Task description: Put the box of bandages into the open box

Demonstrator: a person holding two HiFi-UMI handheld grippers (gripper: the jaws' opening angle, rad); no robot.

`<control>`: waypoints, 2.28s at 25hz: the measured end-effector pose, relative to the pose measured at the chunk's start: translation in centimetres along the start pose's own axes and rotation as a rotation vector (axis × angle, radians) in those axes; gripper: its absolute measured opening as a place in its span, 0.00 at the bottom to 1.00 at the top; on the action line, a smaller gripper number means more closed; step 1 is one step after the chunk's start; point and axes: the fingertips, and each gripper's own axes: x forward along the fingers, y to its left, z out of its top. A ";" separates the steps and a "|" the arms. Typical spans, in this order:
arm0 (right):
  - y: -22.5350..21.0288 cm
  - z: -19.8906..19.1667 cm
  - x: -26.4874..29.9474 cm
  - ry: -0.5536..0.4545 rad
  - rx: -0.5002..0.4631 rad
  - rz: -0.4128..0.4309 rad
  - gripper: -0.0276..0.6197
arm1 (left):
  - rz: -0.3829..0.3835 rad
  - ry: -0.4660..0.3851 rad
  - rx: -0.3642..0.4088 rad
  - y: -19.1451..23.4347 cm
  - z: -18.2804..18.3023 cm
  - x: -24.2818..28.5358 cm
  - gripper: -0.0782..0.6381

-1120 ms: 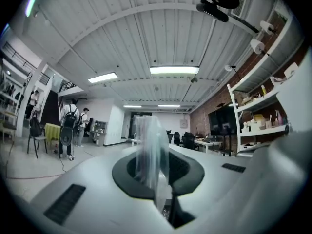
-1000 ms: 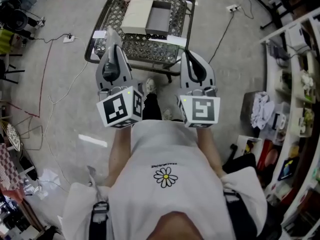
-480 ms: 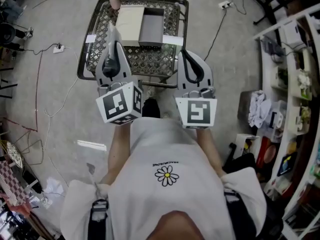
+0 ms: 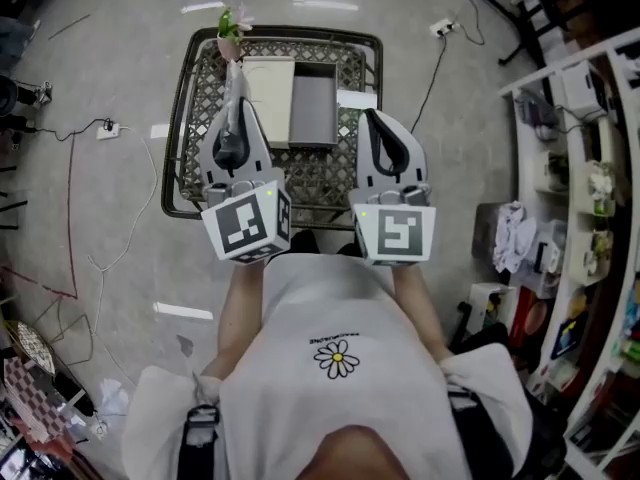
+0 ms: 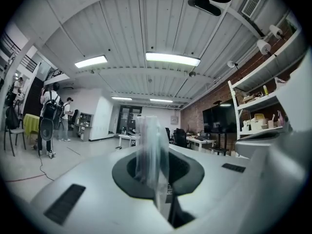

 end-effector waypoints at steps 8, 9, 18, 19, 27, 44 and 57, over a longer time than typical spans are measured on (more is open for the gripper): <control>-1.8 -0.1 3.9 0.024 0.029 -0.037 0.09 | -0.035 0.068 -0.003 0.2 -1.3 4.0 0.17; -2.1 -0.2 4.2 0.026 0.042 -0.033 0.09 | -0.038 0.070 0.003 -0.1 -1.3 4.2 0.17; -3.1 -0.8 6.0 0.008 0.089 0.042 0.09 | 0.007 0.077 0.015 -1.4 -1.6 4.7 0.17; -3.1 -0.7 6.2 0.005 0.089 0.048 0.09 | 0.006 0.074 0.019 -1.5 -1.5 4.8 0.17; -4.3 -1.6 6.6 0.031 0.095 0.056 0.09 | -0.001 0.076 0.171 -2.7 -1.2 6.0 0.16; -5.1 -4.8 6.1 0.109 0.106 0.042 0.09 | -0.190 0.256 0.926 -6.7 -9.4 11.7 0.16; -7.8 -7.7 4.4 0.174 0.136 -0.024 0.09 | -0.436 0.386 1.171 -10.3 -20.7 15.2 0.16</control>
